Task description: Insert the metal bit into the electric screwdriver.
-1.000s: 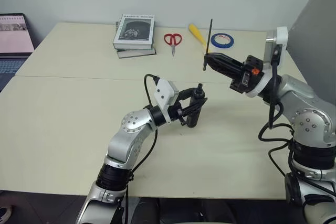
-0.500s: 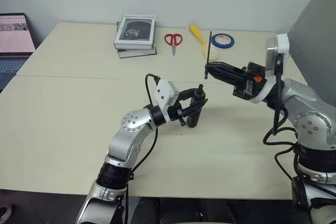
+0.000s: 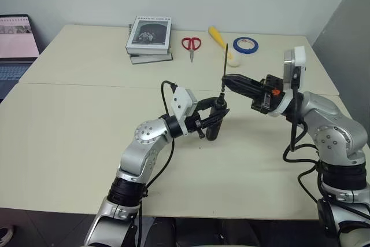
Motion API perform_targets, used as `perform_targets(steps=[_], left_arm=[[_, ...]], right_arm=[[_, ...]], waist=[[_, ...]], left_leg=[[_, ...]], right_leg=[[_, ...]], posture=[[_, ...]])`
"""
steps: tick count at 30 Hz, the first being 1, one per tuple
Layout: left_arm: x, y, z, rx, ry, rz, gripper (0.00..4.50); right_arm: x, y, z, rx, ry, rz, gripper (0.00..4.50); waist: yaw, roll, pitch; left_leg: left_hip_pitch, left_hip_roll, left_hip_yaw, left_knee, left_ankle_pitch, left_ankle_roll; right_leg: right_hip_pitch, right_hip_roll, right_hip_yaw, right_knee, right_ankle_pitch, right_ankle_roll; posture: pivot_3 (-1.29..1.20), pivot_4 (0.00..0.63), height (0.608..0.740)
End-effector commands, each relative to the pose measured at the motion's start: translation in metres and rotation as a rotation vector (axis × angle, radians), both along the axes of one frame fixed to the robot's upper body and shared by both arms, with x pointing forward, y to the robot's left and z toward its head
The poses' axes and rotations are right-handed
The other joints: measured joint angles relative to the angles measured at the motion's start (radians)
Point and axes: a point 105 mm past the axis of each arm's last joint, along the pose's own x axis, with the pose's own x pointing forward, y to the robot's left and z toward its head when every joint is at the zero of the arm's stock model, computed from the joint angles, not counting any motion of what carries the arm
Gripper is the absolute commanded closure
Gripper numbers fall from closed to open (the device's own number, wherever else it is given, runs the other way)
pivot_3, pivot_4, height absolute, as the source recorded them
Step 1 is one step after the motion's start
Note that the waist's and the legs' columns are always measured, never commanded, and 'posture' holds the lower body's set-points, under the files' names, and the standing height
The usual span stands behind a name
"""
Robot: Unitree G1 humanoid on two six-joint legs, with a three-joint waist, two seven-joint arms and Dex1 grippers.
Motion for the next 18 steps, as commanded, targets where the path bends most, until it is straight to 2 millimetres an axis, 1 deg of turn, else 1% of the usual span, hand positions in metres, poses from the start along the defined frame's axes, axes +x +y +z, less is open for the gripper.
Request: perform_targets(steps=[1, 18], left_arm=[[-0.0011, -0.0028, 0.0015, 0.009, -0.013, -0.013, 2.85], [0.0014, -0.0018, 0.0016, 0.014, -0.015, -0.01, 2.85]], right_arm=[[-0.004, 0.0011, 0.0067, 0.008, -0.045, 0.017, 4.5], [-0.0051, 0.0005, -0.0028, -0.013, -0.032, 0.017, 4.5]], waist=[[0.0, 0.0, 0.0], [0.0, 0.0, 0.0]], left_leg=[[0.0, 0.0, 0.0, 0.0, 0.0, 0.0], [0.0, 0.0, -0.001, 0.0, 0.0, 0.0]], right_leg=[[0.0, 0.0, 0.0, 0.0, 0.0, 0.0], [0.0, 0.0, -0.001, 0.0, 0.0, 0.0]], posture=[[0.0, 0.15, 0.74], [0.0, 0.15, 0.74]])
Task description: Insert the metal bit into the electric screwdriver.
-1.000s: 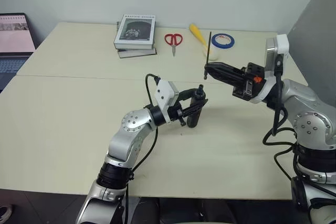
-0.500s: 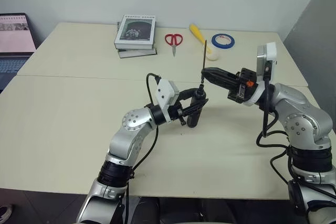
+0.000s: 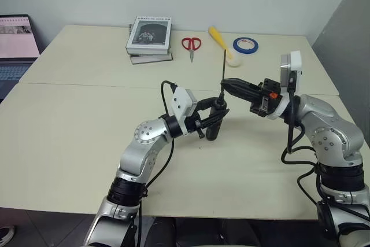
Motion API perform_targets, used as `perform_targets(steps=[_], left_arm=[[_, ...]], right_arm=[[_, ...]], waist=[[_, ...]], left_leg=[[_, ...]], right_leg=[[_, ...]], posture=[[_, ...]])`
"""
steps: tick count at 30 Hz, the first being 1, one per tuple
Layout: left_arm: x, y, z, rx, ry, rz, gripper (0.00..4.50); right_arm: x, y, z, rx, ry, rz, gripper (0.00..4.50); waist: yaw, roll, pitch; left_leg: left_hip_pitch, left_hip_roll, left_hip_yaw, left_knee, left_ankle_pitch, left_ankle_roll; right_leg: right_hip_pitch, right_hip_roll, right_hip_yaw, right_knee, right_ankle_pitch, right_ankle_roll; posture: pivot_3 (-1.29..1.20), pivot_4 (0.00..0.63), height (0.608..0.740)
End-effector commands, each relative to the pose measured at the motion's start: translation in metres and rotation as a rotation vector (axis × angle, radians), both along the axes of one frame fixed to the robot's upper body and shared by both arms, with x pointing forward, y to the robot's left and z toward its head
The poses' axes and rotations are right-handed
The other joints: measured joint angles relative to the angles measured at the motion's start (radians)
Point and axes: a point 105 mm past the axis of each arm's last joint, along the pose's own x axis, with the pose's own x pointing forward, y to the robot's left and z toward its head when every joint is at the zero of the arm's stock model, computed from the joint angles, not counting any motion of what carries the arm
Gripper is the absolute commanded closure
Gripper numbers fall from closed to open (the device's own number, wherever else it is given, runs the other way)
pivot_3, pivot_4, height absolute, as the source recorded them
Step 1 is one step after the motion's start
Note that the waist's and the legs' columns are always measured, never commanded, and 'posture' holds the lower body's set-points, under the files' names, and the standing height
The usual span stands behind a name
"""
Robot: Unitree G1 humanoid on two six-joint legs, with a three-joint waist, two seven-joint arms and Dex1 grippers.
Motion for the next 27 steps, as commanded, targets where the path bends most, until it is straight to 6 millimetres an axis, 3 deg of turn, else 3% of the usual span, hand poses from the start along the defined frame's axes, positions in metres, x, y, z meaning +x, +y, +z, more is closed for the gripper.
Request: perform_targets(steps=[1, 27], left_arm=[[0.0003, -0.0023, 0.0022, 0.009, -0.014, -0.011, 2.85], [0.0008, -0.0024, 0.0032, 0.015, -0.017, -0.014, 2.86]], right_arm=[[-0.0048, -0.0001, 0.0044, -0.004, -0.044, 0.009, 4.5], [-0.0058, -0.0023, -0.0032, -0.222, -0.068, 0.126, 4.5]], waist=[[0.0, 0.0, 0.0], [0.002, 0.001, -0.001]], left_leg=[[0.0, 0.0, 0.0, 0.0, 0.0, 0.0], [0.001, 0.0, 0.0, 0.0, 0.0, 0.0]], right_leg=[[0.0, 0.0, 0.0, 0.0, 0.0, 0.0], [0.001, 0.0, 0.0, 0.0, 0.0, 0.0]], posture=[[0.0, 0.15, 0.74], [0.0, 0.15, 0.74]])
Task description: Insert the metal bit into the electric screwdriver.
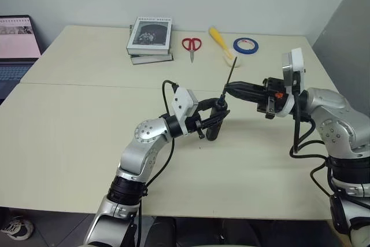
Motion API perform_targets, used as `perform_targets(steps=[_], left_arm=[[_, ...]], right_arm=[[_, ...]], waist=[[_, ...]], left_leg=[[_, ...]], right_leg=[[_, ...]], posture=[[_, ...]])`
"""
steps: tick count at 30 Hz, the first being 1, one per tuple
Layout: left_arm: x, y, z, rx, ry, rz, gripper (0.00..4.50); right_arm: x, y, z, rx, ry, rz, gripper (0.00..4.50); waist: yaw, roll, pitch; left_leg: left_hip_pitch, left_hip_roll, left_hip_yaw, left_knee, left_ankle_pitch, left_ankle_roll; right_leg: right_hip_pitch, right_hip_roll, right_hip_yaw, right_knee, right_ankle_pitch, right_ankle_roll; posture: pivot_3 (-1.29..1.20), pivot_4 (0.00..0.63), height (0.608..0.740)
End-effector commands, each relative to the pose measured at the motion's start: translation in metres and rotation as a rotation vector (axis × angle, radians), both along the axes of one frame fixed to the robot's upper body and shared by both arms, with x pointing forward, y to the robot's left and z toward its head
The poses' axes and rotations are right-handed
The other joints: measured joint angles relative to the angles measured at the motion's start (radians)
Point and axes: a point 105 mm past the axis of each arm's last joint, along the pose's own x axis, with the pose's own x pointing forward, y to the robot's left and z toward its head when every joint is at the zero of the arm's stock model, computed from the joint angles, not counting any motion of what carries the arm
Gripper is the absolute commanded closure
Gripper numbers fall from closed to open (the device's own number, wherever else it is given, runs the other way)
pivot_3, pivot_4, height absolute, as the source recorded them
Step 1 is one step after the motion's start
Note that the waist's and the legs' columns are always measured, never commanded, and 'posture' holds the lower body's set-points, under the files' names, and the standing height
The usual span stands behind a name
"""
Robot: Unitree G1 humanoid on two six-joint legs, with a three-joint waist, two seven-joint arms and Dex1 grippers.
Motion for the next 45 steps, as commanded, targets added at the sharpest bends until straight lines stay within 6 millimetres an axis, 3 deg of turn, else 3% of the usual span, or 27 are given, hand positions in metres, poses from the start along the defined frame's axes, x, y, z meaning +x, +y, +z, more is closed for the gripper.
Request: perform_targets(steps=[1, 16, 17, 18, 30, 45], left_arm=[[0.002, -0.001, 0.003, 0.005, -0.015, 0.005, 2.86], [0.003, -0.002, 0.003, 0.007, -0.015, 0.004, 2.86], [0.003, -0.002, 0.003, 0.008, -0.015, 0.004, 2.86], [0.003, -0.002, 0.003, 0.008, -0.016, 0.004, 2.86], [0.003, -0.003, 0.001, 0.011, -0.016, -0.001, 2.86], [0.003, -0.004, 0.001, 0.011, -0.013, -0.003, 2.86]], right_arm=[[-0.006, 0.006, -0.004, -0.05, -0.002, 0.054, 4.5], [-0.005, 0.005, -0.003, -0.11, -0.039, 0.046, 4.5], [-0.005, 0.005, -0.002, -0.107, -0.04, 0.044, 4.09], [-0.004, 0.005, -0.001, -0.104, -0.042, 0.042, 4.0], [-0.005, 0.004, 0.006, -0.079, -0.056, 0.041, 1.12], [-0.008, 0.01, 0.033, -0.017, -0.058, 0.023, 1.04]], waist=[[0.0, 0.0, 0.0], [0.006, 0.0, 0.0], [0.006, 0.0, 0.0], [0.006, 0.0, 0.0], [0.006, 0.0, 0.0], [0.006, 0.0, 0.0]], left_leg=[[0.0, 0.0, 0.0, 0.0, 0.0, 0.0], [0.0, 0.0, 0.0, 0.0, 0.0, 0.0], [0.0, 0.0, 0.0, 0.0, 0.0, 0.0], [0.001, 0.0, 0.0, 0.0, 0.0, 0.0], [0.0, 0.0, 0.0, 0.0, 0.0, 0.0], [0.0, 0.0, 0.0, 0.0, 0.0, 0.0]], right_leg=[[0.0, 0.0, 0.0, 0.0, 0.0, 0.0], [0.0, 0.0, 0.0, 0.0, 0.0, 0.0], [0.0, 0.0, 0.0, 0.0, 0.0, 0.0], [0.0, 0.0, 0.0, 0.0, 0.0, 0.0], [0.0, 0.0, 0.0, 0.0, 0.002, -0.003], [0.0, 0.0, 0.0, 0.0, 0.002, -0.003]], posture=[[0.0, 0.15, 0.74], [0.0, 0.15, 0.74], [0.0, 0.15, 0.74], [0.0, 0.15, 0.74], [0.0, 0.15, 0.74], [0.0, 0.15, 0.74]])
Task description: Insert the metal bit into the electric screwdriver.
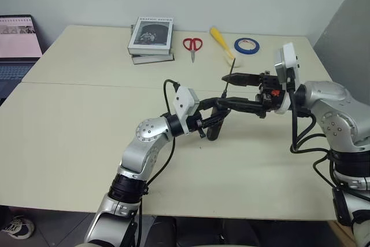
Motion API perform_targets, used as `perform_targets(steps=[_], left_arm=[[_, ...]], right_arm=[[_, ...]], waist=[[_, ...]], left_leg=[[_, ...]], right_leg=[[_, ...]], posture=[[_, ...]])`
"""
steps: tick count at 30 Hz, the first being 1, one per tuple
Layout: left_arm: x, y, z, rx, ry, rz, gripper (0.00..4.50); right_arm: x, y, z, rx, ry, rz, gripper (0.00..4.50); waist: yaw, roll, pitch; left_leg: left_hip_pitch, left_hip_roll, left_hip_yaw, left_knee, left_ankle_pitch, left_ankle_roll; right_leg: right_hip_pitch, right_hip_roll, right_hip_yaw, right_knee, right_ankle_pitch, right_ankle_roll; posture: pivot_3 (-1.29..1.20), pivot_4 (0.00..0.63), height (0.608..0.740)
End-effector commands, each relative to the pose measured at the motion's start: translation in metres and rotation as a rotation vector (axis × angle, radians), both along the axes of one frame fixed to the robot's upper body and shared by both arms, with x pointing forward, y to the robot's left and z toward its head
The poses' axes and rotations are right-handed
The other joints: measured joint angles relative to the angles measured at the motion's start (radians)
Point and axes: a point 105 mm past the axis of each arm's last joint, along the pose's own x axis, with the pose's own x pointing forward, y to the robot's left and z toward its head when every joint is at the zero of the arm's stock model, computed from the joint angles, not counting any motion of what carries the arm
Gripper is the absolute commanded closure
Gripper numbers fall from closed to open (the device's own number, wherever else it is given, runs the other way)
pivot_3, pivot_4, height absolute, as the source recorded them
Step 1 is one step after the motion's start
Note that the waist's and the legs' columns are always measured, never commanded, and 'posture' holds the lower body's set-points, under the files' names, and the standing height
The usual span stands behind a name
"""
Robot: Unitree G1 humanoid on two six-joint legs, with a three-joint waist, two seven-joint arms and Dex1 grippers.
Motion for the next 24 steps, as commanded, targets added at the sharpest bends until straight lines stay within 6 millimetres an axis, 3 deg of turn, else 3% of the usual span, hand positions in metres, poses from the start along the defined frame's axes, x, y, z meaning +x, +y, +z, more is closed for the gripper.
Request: perform_targets(steps=[1, 14, 19, 24], left_arm=[[0.0, -0.002, 0.002, 0.004, -0.014, -0.001, 2.86], [0.001, -0.002, 0.001, 0.005, -0.015, 0.001, 2.86], [0.004, -0.003, 0.004, 0.005, -0.026, -0.005, 2.86], [0.007, -0.005, 0.009, 0.0, -0.043, -0.01, 2.86]], right_arm=[[-0.004, -0.001, 0.02, 0.048, -0.037, -0.003, 1.04], [-0.002, -0.005, 0.018, 0.049, -0.019, -0.012, 1.04], [-0.002, -0.02, 0.003, -0.019, -0.022, -0.072, 1.04], [-0.005, -0.033, 0.001, -0.025, -0.023, -0.129, 0.08]], waist=[[0.0, 0.0, 0.0], [0.0, 0.0, 0.0], [0.001, 0.0, 0.0], [0.001, 0.0, 0.0]], left_leg=[[0.0, 0.0, 0.0, 0.0, 0.0, 0.0], [0.0, 0.0, 0.0, 0.0, 0.0, 0.0], [0.0, 0.0, 0.0, 0.0, 0.0, 0.0], [-0.001, 0.0, 0.0, 0.0, 0.0, 0.0]], right_leg=[[0.0, 0.0, 0.0, 0.0, 0.0, 0.0], [0.0, 0.0, 0.0, 0.0, 0.0, 0.0], [0.0, 0.0, 0.0, 0.0, 0.0, 0.0], [0.0, 0.0, 0.0, 0.0, 0.0, 0.0]], posture=[[0.0, 0.15, 0.74], [0.0, 0.15, 0.74], [0.0, 0.15, 0.74], [0.0, 0.15, 0.74]])
